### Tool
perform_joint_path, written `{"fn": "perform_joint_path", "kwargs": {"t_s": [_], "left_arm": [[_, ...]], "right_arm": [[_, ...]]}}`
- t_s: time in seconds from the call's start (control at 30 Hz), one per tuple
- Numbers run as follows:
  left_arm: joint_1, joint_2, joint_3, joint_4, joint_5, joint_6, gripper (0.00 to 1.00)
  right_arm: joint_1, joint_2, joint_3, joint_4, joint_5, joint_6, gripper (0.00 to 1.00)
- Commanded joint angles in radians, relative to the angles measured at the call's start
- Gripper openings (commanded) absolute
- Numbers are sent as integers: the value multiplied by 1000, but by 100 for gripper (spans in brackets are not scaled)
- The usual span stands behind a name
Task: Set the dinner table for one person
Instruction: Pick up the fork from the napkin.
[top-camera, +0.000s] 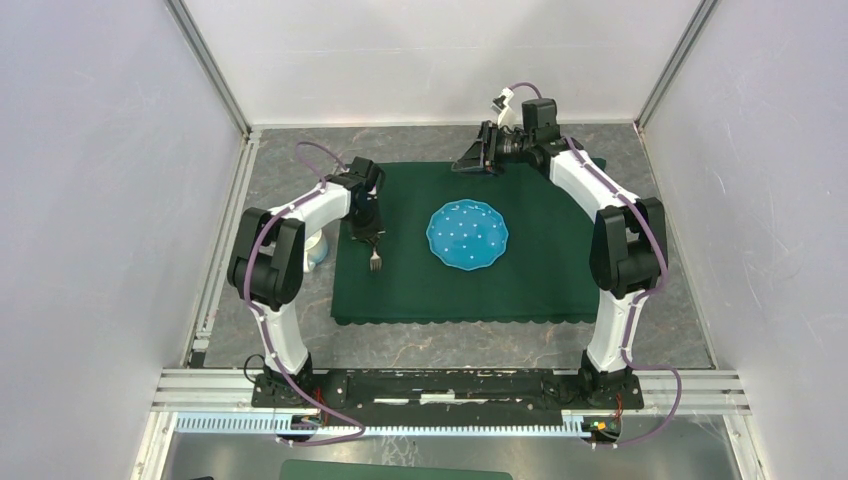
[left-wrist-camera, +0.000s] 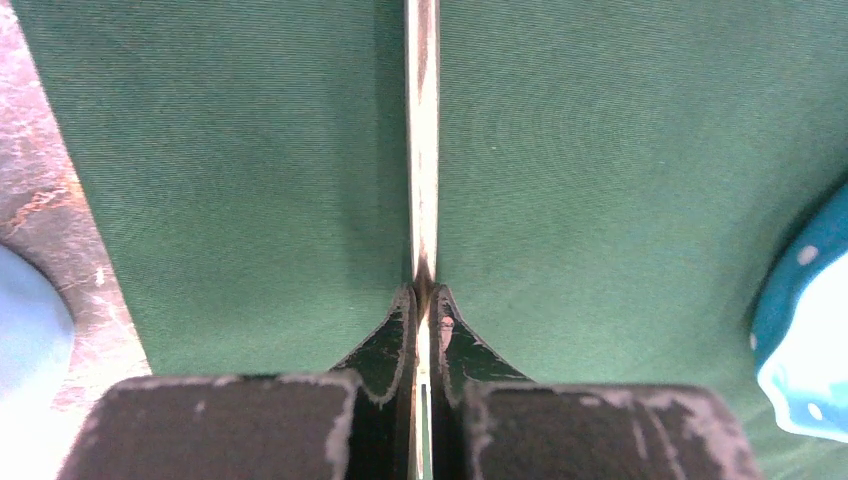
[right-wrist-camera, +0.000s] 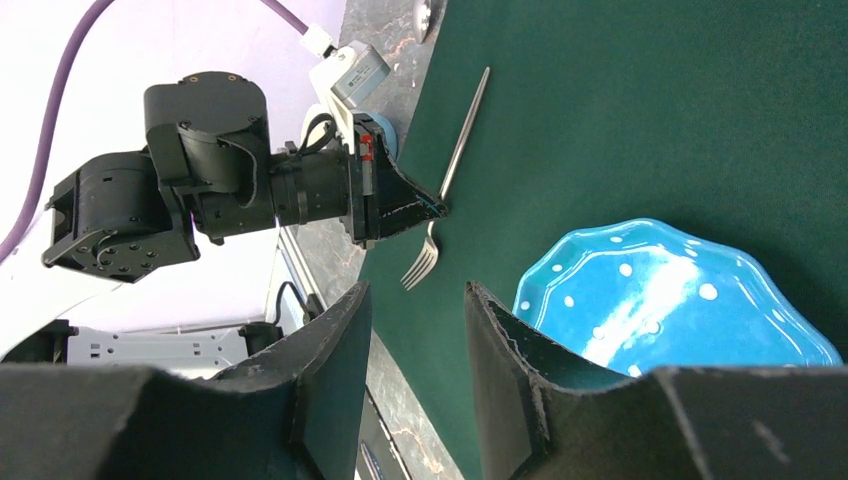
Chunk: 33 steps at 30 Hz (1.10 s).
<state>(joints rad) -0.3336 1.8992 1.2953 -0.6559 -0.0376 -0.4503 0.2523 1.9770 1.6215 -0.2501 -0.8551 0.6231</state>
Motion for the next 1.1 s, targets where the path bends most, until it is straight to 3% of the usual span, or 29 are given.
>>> {"fn": "perform_joint_path", "kwargs": {"t_s": [0.0,0.17,0.4,0.47,0.63,0.83,1.07], "left_arm": [[-5,-9,51,16,71,-13,2],[-8,-18,69,43,132,-76,2],[-18,-21,164,-28,83,-34,2],[-7,-20,178,-31,136,-90,2],[9,-35,137,145,297,-330,2],[10,-16,195,169,130,-501,2],[18,50,256,41,-11,-824,2]], "right_arm": [[-5,-60,-19,26,1,-15,45],[-6,-63,-29,22,2,-23,46],[-13,-62,-30,10,-1,-34,46],[-14,-63,-29,8,-1,-33,46],[-14,-78,-34,7,12,-37,45],[-15,-102,-41,-39,36,-73,46],[-17,-115,-44,-48,41,-81,46]]}}
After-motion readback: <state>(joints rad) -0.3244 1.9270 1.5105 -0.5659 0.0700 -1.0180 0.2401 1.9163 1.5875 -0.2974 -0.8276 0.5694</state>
